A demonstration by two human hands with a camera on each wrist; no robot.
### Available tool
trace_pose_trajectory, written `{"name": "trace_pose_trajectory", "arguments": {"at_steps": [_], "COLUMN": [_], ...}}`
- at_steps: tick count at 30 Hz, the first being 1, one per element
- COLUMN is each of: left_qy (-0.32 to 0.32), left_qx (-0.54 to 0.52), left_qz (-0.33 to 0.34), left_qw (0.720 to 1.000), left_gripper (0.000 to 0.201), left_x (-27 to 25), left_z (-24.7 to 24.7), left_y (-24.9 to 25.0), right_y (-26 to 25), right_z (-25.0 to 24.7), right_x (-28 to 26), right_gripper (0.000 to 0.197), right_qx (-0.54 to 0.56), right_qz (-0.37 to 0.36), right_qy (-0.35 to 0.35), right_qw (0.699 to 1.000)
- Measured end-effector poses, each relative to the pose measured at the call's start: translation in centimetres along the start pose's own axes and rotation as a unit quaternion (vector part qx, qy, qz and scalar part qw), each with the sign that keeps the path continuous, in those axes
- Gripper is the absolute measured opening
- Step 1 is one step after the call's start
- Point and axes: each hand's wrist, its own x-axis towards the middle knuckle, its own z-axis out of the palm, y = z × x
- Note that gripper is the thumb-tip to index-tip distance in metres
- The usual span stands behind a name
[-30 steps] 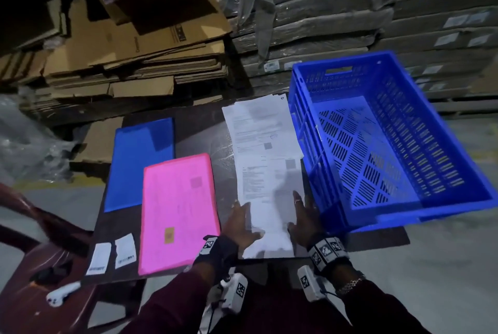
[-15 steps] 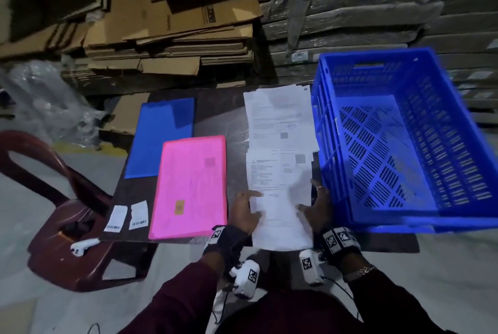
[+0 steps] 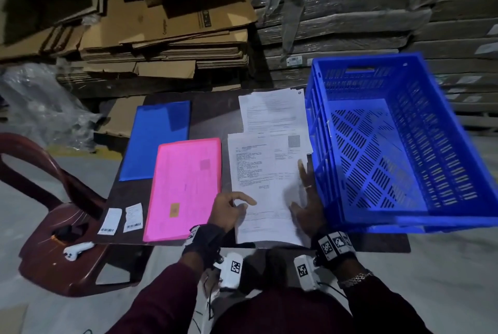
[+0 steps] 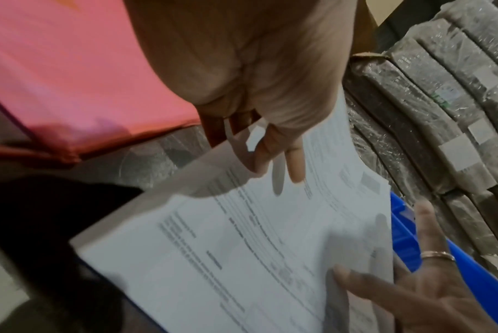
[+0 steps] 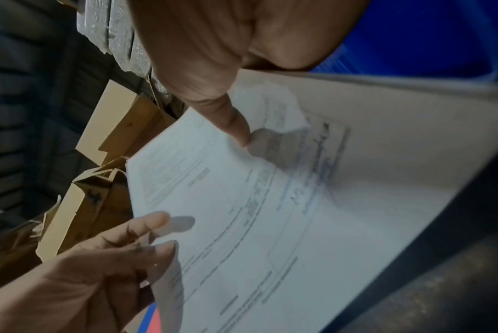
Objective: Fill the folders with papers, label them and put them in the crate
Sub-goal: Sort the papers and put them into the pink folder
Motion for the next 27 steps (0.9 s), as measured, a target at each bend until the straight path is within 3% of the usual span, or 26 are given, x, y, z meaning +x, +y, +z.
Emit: {"name": "trace_pose_trajectory", "arguments": {"at_steps": [3,5,9,12,15,19,23,27], "left_qy": [0.006,0.029,0.067,0.101,0.112,0.091,0.092,0.150], "left_qx": [0.013,0.020,0.007,-0.015,-0.047,-0.071,-0.099,-0.101], "left_qz": [0.031,0.057,0.134,0.146,0.112,0.060,0.074,0.103], "left_qw": [0.999,0.998,0.989,0.984,0.986,0.991,0.988,0.978], "left_gripper": [0.023,0.032,0.048,0.043,0.046,0.045,0.046,0.037], "left_x": [0.2,0.4,0.8,1.0,1.3,1.2,1.4,1.3], "left_z": [-1.1,-1.4,-1.3,-0.8,-0.1,0.6,0.6,0.4], "left_y": [0.8,2.1,4.6,5.4,4.3,2.6,3.0,4.1], "right_y": [-0.2,-0.1,-0.6,-0.3,0.5,0.7,-0.6,-0.2], "right_z": [0.3,0.6,0.7,0.9,1.1,0.8,1.1,1.6], "right_x": [0.1,0.4,1.8,1.9,1.1,1.0,1.6,2.6], "right_gripper": [0.077,0.061,0.048,0.035,0.032,0.048,0.046,0.039], "right_qx": [0.062,0.099,0.208,0.139,0.070,0.061,0.112,0.132], "right_qz": [0.029,0.033,0.076,0.066,0.067,0.074,0.070,0.083], "right_qy": [-0.031,-0.009,0.011,0.028,0.025,0.017,0.040,0.046], "right_qw": [0.997,0.994,0.975,0.988,0.995,0.995,0.990,0.987]}}
